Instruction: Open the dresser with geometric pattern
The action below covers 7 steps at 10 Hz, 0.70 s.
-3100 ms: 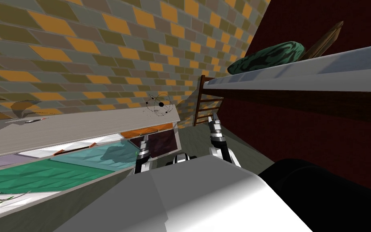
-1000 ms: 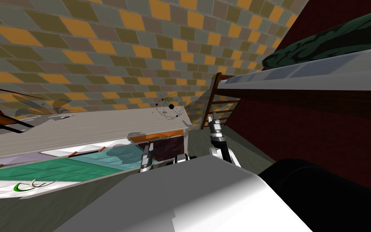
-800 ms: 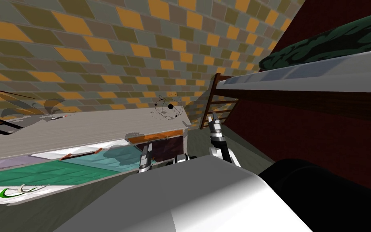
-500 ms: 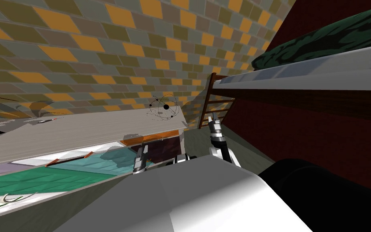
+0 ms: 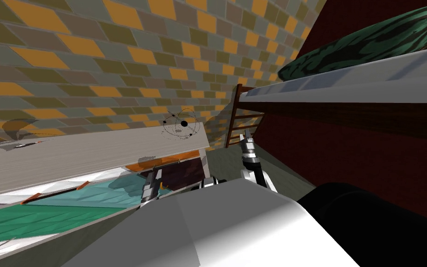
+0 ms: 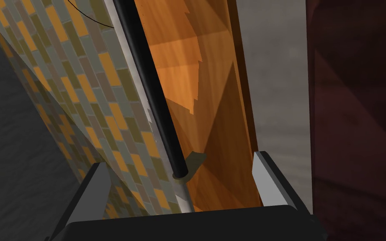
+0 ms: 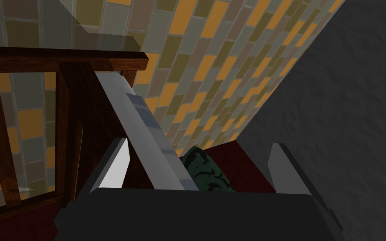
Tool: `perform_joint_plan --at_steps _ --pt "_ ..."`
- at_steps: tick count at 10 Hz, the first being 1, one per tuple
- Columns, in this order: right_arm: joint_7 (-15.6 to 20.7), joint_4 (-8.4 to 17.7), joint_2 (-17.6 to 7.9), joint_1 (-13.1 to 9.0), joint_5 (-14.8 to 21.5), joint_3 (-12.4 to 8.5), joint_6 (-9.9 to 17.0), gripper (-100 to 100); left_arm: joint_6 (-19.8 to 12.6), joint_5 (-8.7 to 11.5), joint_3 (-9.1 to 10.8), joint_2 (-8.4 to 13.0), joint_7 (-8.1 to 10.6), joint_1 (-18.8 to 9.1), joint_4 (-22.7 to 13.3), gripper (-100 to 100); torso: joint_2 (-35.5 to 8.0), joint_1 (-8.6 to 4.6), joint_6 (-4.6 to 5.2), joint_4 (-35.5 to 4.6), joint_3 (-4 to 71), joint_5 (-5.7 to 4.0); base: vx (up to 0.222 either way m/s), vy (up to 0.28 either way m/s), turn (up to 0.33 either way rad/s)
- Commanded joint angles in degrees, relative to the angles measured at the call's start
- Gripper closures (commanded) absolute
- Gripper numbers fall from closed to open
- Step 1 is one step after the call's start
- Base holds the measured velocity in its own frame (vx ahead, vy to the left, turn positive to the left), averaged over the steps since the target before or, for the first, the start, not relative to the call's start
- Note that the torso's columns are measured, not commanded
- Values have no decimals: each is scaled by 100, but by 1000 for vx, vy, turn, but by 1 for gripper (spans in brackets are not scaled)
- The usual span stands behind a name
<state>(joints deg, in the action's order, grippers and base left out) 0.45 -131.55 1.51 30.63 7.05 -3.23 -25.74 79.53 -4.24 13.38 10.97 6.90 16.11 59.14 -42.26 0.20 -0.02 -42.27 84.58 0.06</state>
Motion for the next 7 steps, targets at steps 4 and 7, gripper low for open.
perform_joint_plan --at_steps 4,7 --pt "0 0 0 0 0 1 0 0 264 70 560 406 423 -235 -707 -100 -1 -26 4 -1 0 -7 0 -67 -66" --pt "0 0 1 0 0 1 0 0 488 145 1062 819 858 -451 -1298 -100 -4 -23 -1 -1 -2 -8 1 -114 -121"
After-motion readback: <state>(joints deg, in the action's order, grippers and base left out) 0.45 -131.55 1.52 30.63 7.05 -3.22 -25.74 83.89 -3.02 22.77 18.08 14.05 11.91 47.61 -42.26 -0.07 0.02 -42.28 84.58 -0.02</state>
